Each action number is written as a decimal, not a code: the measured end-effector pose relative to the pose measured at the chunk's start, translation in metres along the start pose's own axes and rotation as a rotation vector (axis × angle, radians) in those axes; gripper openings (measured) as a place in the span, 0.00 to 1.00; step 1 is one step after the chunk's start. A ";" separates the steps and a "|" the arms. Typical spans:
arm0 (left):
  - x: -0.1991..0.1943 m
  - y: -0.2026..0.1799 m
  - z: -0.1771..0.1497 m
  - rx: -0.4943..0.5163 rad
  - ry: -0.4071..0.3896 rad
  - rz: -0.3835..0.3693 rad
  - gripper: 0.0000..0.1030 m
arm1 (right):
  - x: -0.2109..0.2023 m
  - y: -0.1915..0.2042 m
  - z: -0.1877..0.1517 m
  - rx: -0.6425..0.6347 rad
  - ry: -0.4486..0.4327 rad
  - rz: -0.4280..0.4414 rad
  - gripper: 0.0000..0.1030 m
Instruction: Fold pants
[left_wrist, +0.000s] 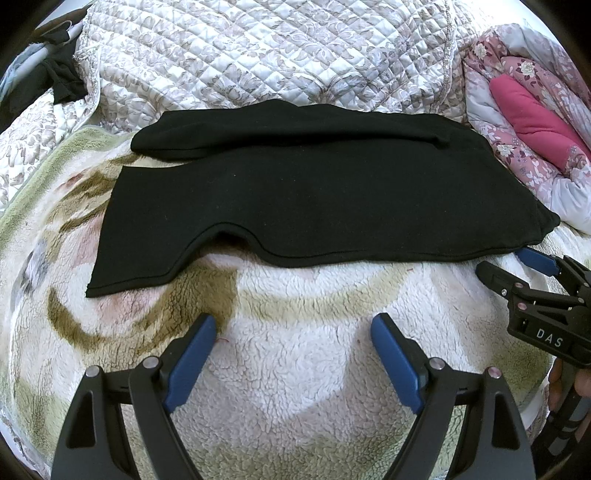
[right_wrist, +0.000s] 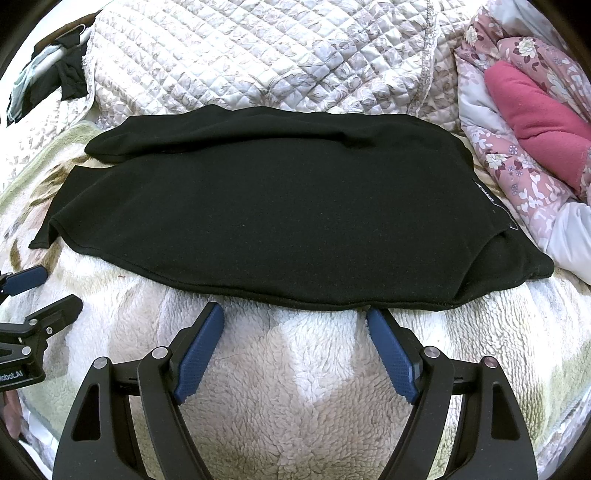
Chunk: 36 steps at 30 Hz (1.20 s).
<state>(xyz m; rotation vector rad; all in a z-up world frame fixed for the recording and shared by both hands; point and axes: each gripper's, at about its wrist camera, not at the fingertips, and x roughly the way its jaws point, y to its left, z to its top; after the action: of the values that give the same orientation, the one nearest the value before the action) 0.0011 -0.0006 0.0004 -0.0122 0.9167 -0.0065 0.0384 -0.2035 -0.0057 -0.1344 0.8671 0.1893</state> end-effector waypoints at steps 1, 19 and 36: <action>0.000 0.000 0.000 0.000 0.000 0.000 0.85 | 0.000 0.000 0.000 0.000 0.000 0.000 0.77; 0.000 0.000 0.000 0.000 0.000 0.000 0.85 | 0.001 0.000 0.000 -0.005 0.002 0.005 0.77; 0.002 0.004 0.001 0.012 -0.008 0.005 0.86 | 0.001 -0.002 0.001 -0.003 0.019 0.035 0.77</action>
<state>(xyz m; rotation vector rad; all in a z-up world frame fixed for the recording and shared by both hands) 0.0031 0.0029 -0.0004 0.0012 0.9083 -0.0074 0.0403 -0.2055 -0.0052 -0.1239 0.8886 0.2220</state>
